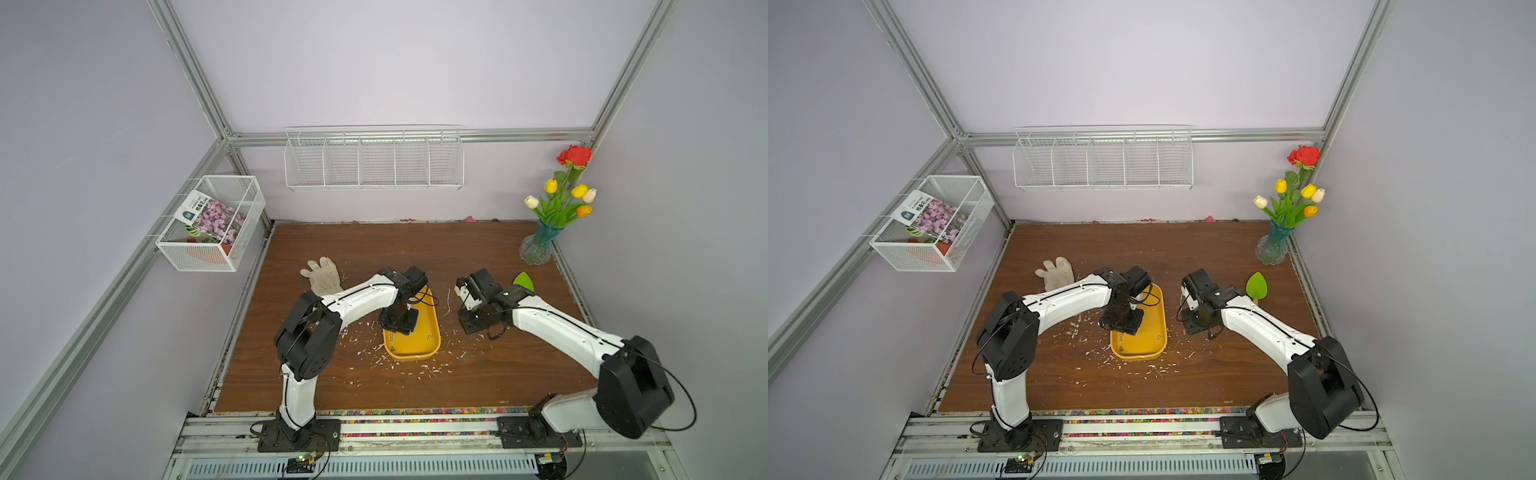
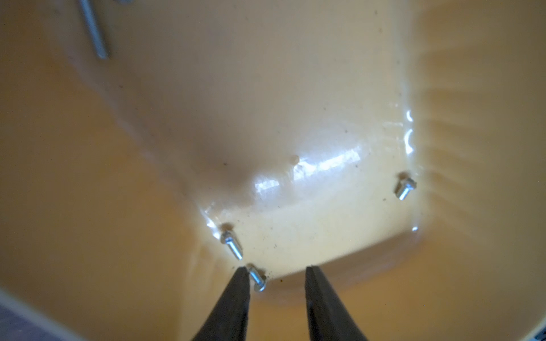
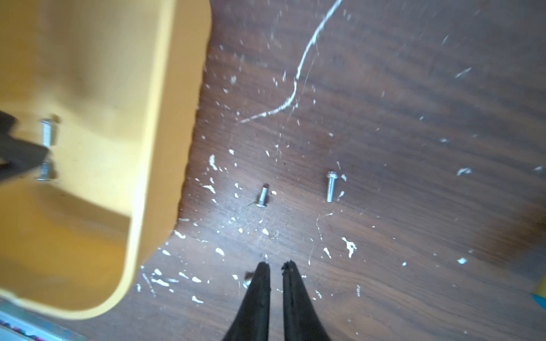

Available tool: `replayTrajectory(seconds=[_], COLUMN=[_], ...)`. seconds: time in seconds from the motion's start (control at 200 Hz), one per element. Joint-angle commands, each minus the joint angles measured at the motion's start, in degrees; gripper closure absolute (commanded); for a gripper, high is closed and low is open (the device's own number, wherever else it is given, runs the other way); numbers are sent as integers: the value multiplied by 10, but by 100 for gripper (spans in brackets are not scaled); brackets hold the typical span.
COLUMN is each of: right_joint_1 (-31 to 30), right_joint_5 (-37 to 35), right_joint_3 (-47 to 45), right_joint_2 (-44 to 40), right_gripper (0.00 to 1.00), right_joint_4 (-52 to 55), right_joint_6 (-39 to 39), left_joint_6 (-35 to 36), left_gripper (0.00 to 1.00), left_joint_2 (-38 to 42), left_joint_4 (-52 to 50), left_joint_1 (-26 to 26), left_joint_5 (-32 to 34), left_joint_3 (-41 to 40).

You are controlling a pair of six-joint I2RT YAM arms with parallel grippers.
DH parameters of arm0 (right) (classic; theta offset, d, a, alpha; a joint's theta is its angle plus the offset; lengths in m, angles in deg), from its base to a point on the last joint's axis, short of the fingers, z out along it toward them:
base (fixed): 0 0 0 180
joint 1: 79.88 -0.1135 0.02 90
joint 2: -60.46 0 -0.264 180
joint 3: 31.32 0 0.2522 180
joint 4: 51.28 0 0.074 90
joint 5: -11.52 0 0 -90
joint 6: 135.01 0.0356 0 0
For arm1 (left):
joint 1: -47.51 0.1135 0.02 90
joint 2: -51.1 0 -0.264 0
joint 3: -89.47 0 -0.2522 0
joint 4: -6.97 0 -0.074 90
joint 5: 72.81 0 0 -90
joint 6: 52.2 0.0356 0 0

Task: Take out the screws from the storage box
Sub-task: Pick up the screw from the storage box.

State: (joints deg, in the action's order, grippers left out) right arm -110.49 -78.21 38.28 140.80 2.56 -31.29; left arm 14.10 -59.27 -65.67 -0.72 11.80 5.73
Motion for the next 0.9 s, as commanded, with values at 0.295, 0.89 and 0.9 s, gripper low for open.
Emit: replayTrajectory(seconds=[0.295,0.89,0.9], right_joint_1=[3,3,4], right_joint_5=[28,38,39], right_joint_3=[17,-3,-3], right_joint_2=[-51,-70,-70], right_gripper=[84,83,83], right_joint_4=[-3,-24,-24], right_joint_6=[10,3,3], left_joint_6=[-39,-32,-31], left_gripper=[55,53,53], left_joint_2=[-4,-48,-49], left_joint_4=[-27,-28,-29], left_joint_1=[-33,-37,-37], left_joint_5=[101,127,128], left_joint_3=[-22,-34,-33])
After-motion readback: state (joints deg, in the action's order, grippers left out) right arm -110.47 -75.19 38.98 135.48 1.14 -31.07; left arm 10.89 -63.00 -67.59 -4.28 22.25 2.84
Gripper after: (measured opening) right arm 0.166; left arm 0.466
